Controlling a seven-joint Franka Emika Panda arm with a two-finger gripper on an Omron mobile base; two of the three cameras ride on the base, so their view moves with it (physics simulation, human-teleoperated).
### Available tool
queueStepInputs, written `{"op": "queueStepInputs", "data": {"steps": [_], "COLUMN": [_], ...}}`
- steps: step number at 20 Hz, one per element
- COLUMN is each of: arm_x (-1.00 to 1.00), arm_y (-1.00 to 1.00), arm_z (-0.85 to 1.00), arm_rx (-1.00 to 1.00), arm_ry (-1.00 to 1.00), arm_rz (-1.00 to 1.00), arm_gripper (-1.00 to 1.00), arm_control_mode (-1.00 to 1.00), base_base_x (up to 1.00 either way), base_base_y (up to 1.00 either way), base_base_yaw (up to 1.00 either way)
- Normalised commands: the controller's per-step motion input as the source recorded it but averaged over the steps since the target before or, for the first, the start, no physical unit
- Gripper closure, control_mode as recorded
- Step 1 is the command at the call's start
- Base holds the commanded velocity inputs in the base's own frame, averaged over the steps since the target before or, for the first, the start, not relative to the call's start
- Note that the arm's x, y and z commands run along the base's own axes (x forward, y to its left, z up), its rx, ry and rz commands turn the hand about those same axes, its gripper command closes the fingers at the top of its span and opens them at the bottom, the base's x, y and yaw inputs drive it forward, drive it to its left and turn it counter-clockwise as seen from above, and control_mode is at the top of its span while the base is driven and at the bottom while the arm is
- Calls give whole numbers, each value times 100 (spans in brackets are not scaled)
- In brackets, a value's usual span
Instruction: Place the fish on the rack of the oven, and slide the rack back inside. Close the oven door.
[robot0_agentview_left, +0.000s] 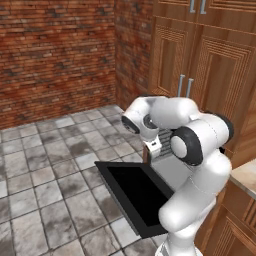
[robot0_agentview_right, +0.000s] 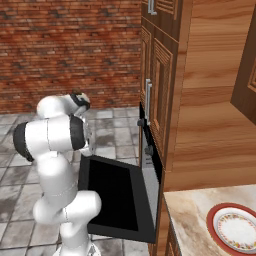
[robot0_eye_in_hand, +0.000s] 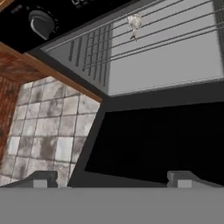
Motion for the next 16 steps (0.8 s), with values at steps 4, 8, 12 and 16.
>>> {"op": "queueStepInputs", "data": {"steps": [4, 8, 12, 16], "arm_x": [-88, -85, -76, -69], "arm_y": [100, 100, 100, 100], "arm_z": [35, 21, 4, 0], "arm_rx": [-23, -23, -21, -20], "arm_ry": [-2, 0, 0, 0], "arm_rz": [3, 2, 0, 0], "arm_gripper": [-100, -100, -100, -100], "arm_control_mode": [-100, -100, -100, -100], "base_base_x": [0, 0, 0, 0], "base_base_y": [0, 0, 0, 0], "base_base_yaw": [0, 0, 0, 0]}}
